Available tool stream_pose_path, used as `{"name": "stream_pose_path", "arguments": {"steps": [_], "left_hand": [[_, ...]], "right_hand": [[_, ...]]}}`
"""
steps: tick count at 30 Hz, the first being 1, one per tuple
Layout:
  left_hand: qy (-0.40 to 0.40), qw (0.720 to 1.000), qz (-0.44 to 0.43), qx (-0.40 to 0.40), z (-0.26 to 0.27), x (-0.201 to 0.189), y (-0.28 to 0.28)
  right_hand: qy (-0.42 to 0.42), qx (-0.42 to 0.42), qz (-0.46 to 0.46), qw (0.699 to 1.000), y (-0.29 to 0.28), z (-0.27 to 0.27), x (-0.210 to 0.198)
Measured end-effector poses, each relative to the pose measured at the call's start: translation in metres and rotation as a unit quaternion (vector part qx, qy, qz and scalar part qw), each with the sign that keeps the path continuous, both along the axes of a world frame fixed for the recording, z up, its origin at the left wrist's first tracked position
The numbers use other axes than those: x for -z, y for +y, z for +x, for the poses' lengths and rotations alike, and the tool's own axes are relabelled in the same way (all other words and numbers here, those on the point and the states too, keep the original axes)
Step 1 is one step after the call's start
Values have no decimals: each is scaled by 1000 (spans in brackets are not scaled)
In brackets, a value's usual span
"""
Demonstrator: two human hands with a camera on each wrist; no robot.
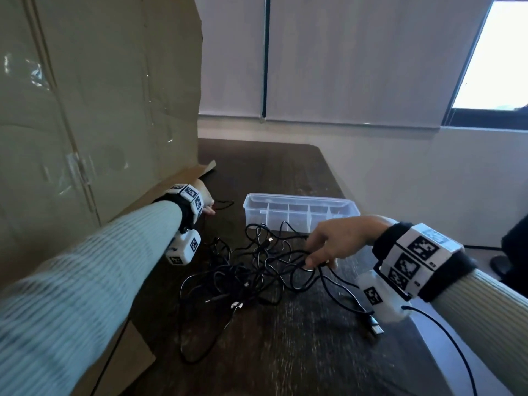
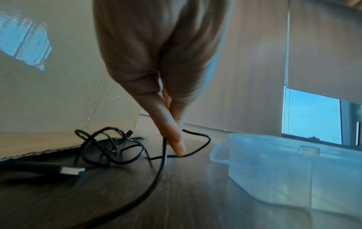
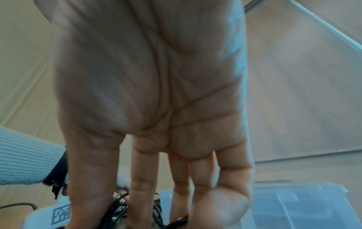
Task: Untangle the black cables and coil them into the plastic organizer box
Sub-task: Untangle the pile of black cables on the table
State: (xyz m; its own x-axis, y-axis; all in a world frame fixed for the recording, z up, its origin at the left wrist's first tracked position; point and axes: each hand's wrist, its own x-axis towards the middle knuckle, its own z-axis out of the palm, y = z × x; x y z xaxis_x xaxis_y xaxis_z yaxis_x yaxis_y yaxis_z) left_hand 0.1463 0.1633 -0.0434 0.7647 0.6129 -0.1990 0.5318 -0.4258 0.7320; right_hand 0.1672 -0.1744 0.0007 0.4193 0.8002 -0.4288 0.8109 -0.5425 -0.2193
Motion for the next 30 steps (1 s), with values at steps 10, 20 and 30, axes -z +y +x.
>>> {"name": "stream_pose_path", "arguments": {"steps": [10,20,30], "left_hand": [[-227,967,95,61,-33,-81,-48],[-82,874,63,475,-64,-58,-167],[-135,891,59,429,-72,-27,-171]], "right_hand": [[-118,29,100,988,0,-11,-12],[-39,190,497,846,-1,-35,-57],[419,303,660,545,-36,-47,-93]]}}
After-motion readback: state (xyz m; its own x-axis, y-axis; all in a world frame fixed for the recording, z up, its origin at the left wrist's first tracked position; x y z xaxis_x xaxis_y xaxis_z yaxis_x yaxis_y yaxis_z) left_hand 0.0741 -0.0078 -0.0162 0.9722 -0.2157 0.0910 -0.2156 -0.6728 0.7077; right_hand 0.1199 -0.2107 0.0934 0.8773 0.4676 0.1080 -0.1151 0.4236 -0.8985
